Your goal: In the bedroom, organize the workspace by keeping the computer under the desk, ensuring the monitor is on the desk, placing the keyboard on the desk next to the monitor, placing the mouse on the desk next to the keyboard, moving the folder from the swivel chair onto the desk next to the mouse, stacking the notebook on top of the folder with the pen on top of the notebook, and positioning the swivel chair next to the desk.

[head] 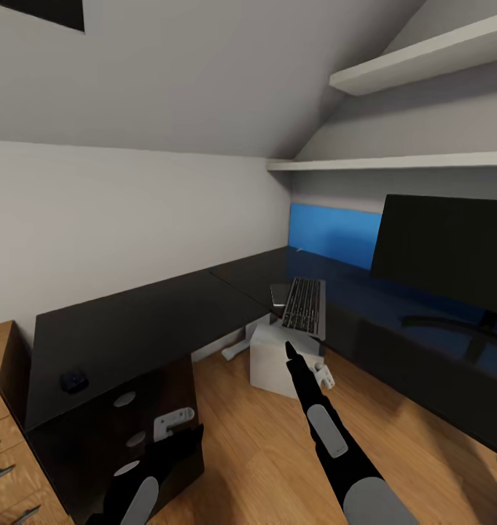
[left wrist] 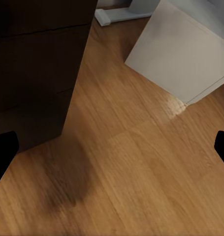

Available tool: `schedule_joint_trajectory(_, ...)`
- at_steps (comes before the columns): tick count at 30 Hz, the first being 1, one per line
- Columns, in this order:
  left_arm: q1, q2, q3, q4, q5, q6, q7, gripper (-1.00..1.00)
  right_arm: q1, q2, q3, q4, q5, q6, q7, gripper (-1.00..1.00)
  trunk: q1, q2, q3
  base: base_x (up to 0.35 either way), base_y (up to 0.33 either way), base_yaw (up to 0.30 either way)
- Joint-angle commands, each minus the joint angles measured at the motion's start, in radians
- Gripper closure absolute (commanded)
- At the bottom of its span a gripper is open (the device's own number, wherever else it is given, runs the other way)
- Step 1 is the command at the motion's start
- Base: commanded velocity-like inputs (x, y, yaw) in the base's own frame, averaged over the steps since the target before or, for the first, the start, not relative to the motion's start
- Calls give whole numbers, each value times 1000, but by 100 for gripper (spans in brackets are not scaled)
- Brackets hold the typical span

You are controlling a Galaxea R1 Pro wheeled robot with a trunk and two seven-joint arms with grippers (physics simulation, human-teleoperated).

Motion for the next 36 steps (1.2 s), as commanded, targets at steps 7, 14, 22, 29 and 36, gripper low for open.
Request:
schedule_joint_trajectory(7, -1, 1, -1, -3, 11, 2, 7, -100, -1, 0, -1, -3, -13, -3, 5, -100, 27, -50, -23, 0, 0, 0)
schedule_joint_trajectory(14, -1, 0, -5, -8, 13, 2, 6, -100, 0, 0, -1, -2, -9, -4, 5, -100, 54, -99, -45, 0, 0, 0)
schedule_joint_trajectory(22, -1, -1, -7, -9, 13, 2, 5, -100, 2, 0, -1, -5, -7, -8, 23, -100, 84, -155, -70, 0, 0, 0)
schedule_joint_trajectory(29, -1, -1, -7, -9, 13, 2, 5, -100, 4, 0, 0, -5, -6, 2, 17, -100, 111, -204, -92, 0, 0, 0)
schedule_joint_trajectory(36, -1, -1, -7, -9, 13, 2, 6, -100, 4, 0, 36, -6, -3, 4, -4, -100, 138, -253, -114, 0, 0, 0)
